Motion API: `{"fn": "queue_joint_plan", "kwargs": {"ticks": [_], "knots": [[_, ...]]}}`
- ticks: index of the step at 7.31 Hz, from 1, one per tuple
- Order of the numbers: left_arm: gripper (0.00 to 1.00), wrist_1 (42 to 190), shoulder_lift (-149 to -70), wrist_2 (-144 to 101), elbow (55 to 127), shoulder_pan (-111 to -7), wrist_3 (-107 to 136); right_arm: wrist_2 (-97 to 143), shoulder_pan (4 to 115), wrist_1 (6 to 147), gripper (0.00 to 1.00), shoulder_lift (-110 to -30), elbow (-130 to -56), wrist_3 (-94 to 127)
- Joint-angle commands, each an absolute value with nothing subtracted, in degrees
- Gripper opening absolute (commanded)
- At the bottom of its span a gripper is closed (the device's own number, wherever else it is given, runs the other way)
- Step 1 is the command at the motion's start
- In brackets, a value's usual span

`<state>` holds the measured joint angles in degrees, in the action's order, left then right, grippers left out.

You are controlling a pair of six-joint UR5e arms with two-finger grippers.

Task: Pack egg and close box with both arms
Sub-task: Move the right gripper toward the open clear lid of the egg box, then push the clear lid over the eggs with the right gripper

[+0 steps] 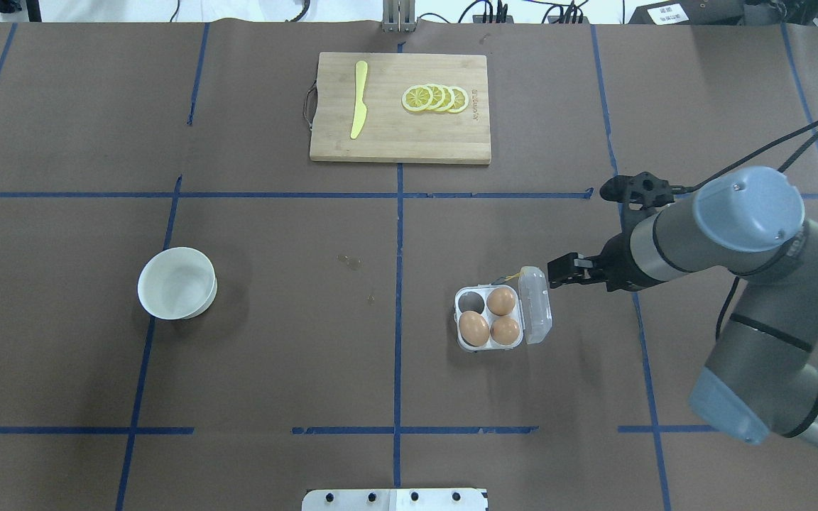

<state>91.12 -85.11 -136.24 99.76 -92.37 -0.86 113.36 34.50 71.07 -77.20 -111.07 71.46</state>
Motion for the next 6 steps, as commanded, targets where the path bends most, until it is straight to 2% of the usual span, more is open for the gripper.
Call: {"fn": "queue_joint_plan", "kwargs": {"ticks": [1,2,6], "knots": [[1.0,91.14,-85.6,-136.23,99.76,-92.37,-0.88,111.62,31.47,79.48,1.0,-65.19,-111.27,78.64],[1.0,91.14,-85.61,-136.23,99.67,-92.37,-0.88,111.62,31.46,85.46,1.0,-61.91,-111.44,78.75],[1.0,91.14,-85.52,-136.41,99.49,-92.37,-0.97,114.25,40.05,93.23,1.0,-62.93,-112.58,68.17]]}}
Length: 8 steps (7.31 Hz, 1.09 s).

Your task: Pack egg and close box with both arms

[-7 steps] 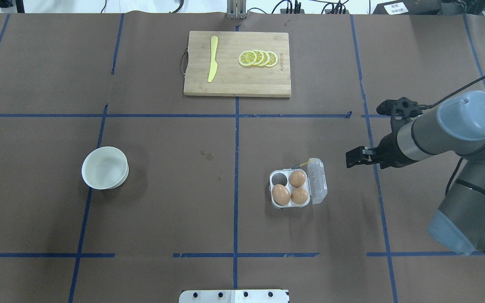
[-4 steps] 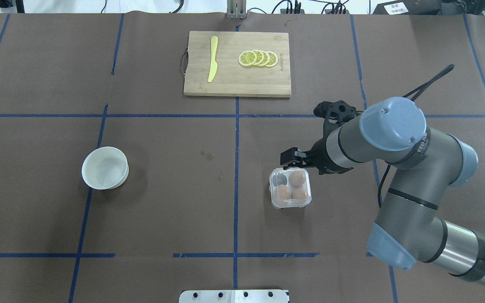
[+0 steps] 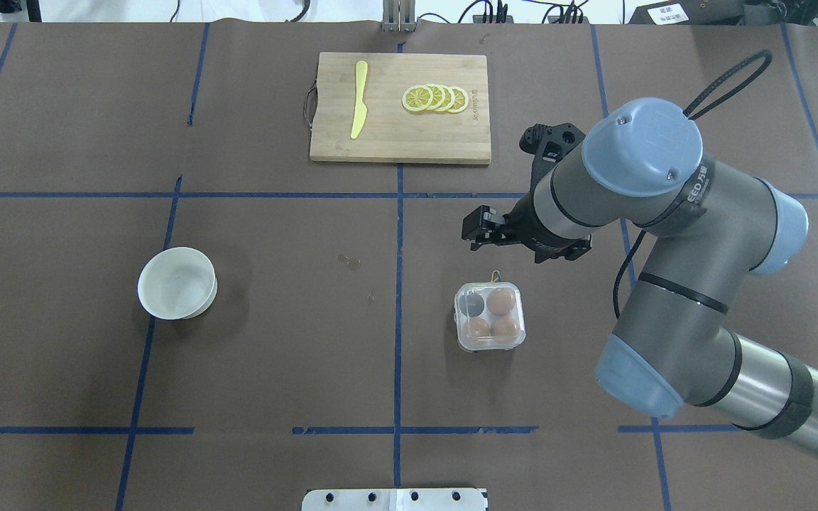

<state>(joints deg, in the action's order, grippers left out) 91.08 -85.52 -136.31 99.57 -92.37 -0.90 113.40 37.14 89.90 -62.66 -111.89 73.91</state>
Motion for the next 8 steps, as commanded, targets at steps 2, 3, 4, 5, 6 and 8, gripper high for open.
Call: {"fn": "queue_joint_plan", "kwargs": {"ticks": [2,3,4,5,6,8], "knots": [[1.0,91.32,-85.34,-136.32,98.7,-92.37,-1.14,115.13,45.05,93.6,1.0,-70.54,-114.34,54.93],[1.0,91.32,-85.34,-136.32,98.61,-92.37,-0.88,118.01,49.79,93.6,1.0,-73.97,-114.0,45.45],[1.0,91.32,-85.25,-136.49,98.7,-92.37,-0.79,122.39,56.36,93.6,1.0,-77.66,-113.3,34.48],[1.0,91.23,-85.08,-136.32,98.88,-92.37,-0.88,125.82,62.6,93.6,1.0,-81.44,-111.9,24.45],[1.0,91.23,-85.08,-136.23,99.05,-92.37,-0.97,126.9,68.5,93.6,1.0,-85.04,-110.14,14.17],[1.0,91.23,-85.25,-136.23,99.05,-92.37,-1.05,128.4,78.7,93.43,1.0,-93.29,-107.76,-0.04]]}}
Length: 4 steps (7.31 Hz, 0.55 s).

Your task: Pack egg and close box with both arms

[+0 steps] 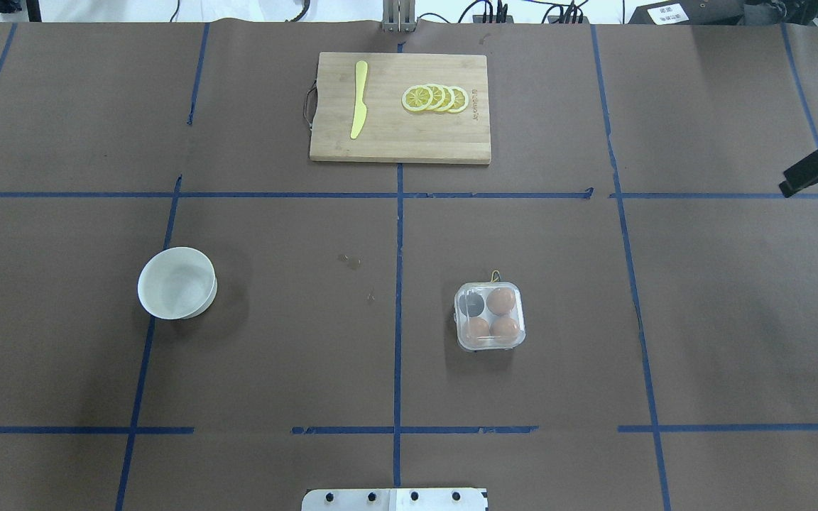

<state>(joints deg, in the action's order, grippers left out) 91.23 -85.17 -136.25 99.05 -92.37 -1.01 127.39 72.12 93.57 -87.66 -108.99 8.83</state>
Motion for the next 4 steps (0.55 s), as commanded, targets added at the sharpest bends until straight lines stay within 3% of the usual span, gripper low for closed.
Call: {"fn": "queue_joint_plan", "kwargs": {"ticks": [1,4], "knots": [[1.0,91.23,-85.17,-136.14,99.23,-92.37,-1.14,127.8,82.14,92.91,1.0,-98.12,-108.1,-1.31],[1.0,91.23,-85.17,-136.14,99.32,-92.37,-1.14,127.97,86.57,92.99,1.0,-104.32,-107.4,-1.23]]}}
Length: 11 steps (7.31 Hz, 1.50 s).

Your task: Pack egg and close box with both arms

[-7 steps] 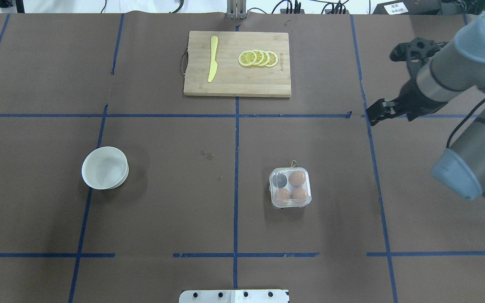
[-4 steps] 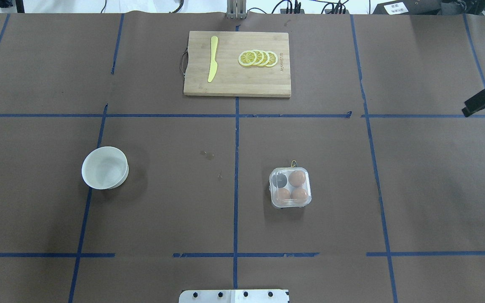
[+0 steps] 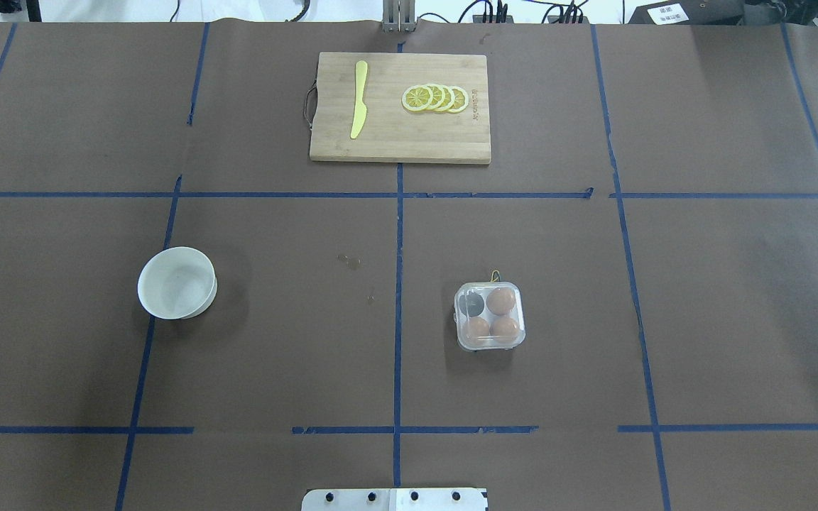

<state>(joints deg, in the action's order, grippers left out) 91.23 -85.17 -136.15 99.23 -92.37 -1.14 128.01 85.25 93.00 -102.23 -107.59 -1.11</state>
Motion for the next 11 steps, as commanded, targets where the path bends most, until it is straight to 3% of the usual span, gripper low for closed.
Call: {"fn": "queue_joint_plan", "kwargs": {"ticks": [1,11], "knots": [[1.0,91.23,-85.17,-136.14,99.32,-92.37,-1.14,128.75,87.36,93.16,1.0,-104.33,-107.32,-1.14],[1.0,91.14,-84.64,-136.58,99.58,-92.29,-1.23,130.34,87.71,93.08,1.0,-104.5,-105.74,-0.44]]}}
